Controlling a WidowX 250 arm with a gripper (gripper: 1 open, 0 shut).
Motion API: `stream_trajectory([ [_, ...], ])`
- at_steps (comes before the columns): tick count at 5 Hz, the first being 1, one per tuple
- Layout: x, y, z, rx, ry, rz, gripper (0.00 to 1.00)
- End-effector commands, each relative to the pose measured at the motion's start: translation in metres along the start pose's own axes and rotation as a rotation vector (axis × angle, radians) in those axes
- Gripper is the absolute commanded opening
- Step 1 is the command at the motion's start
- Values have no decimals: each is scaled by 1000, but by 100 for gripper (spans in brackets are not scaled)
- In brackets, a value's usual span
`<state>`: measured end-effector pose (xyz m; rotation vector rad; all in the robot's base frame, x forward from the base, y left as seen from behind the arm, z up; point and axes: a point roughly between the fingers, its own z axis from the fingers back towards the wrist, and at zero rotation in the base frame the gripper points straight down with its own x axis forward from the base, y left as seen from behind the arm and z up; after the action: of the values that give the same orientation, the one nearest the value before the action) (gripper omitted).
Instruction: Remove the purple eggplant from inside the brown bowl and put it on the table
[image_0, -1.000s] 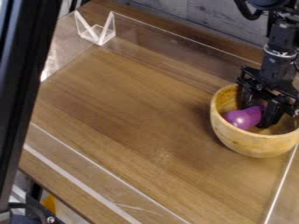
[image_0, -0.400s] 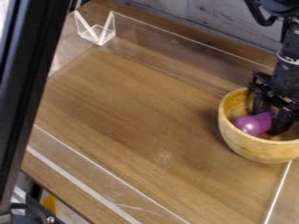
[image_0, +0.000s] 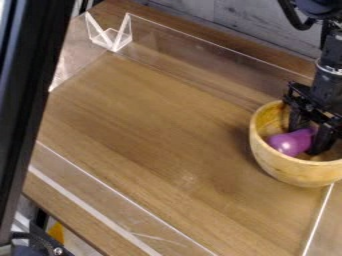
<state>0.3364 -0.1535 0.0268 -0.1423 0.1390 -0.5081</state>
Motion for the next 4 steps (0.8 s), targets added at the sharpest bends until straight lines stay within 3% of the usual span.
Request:
stream_trajectory([
  [1, -1, -12, 7, 0, -6, -7, 0],
  [2, 2, -9, 15, 0, -22, 41, 0],
  [4, -6, 7, 28, 9, -53, 66, 0],
])
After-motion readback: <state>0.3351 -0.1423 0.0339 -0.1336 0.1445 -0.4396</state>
